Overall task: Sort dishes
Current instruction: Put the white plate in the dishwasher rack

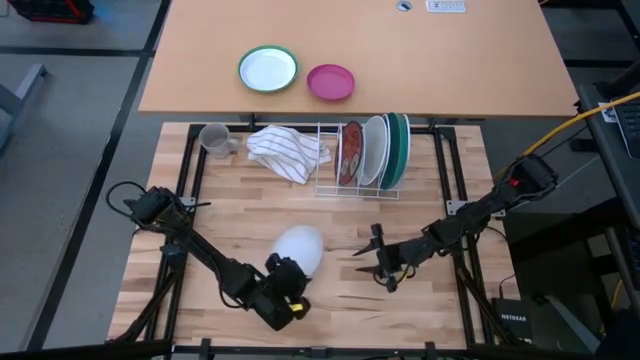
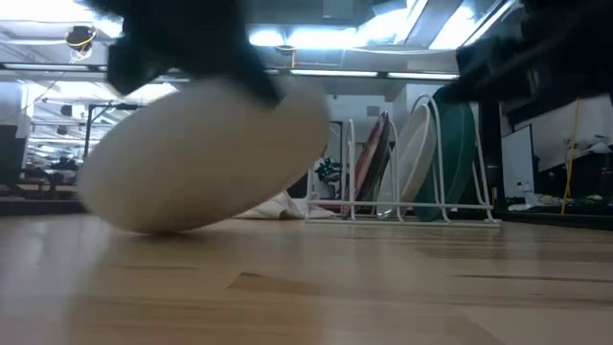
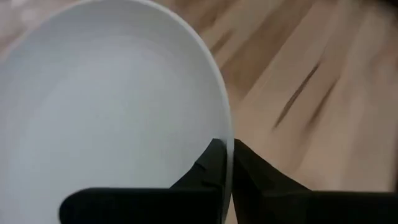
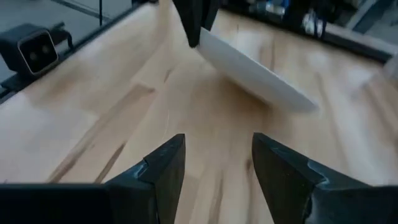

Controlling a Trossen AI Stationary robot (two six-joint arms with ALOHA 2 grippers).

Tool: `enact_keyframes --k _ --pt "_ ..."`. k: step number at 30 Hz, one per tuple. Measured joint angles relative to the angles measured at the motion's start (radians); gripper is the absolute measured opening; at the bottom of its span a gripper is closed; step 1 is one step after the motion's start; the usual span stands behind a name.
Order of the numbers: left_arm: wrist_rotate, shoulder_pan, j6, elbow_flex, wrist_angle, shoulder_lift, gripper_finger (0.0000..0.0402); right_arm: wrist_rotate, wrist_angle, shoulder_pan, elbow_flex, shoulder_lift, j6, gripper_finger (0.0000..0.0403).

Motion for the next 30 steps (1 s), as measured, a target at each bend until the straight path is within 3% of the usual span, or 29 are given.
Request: enact_keyframes --k 7,16,20,25,30 --pt "-0.141 0.036 0.03 0.07 0.14 0.0 0.0001 0.0 -0.006 0.0 0.049 -0.085 -0.157 0.0189" --pt "-0.277 0.127 0.088 0.078 0.269 -0.002 0.0 -0.001 -0.114 0.001 0.057 -0.319 -0.294 0.0189" --pt "-0.302 0.176 0.201 0.077 0.381 -0.013 0.0 0.006 -0.231 0.001 0.056 -0.438 -0.323 0.0189" --pt "-0.31 0.254 0.414 0.077 0.562 -0.049 0.0 0.086 -0.382 0.001 0.056 -0.567 -0.328 0.0188" --pt "-0.25 0.349 0.62 0.077 0.72 -0.096 0.0 0.133 -0.502 0.001 0.056 -0.646 -0.328 0.0188"
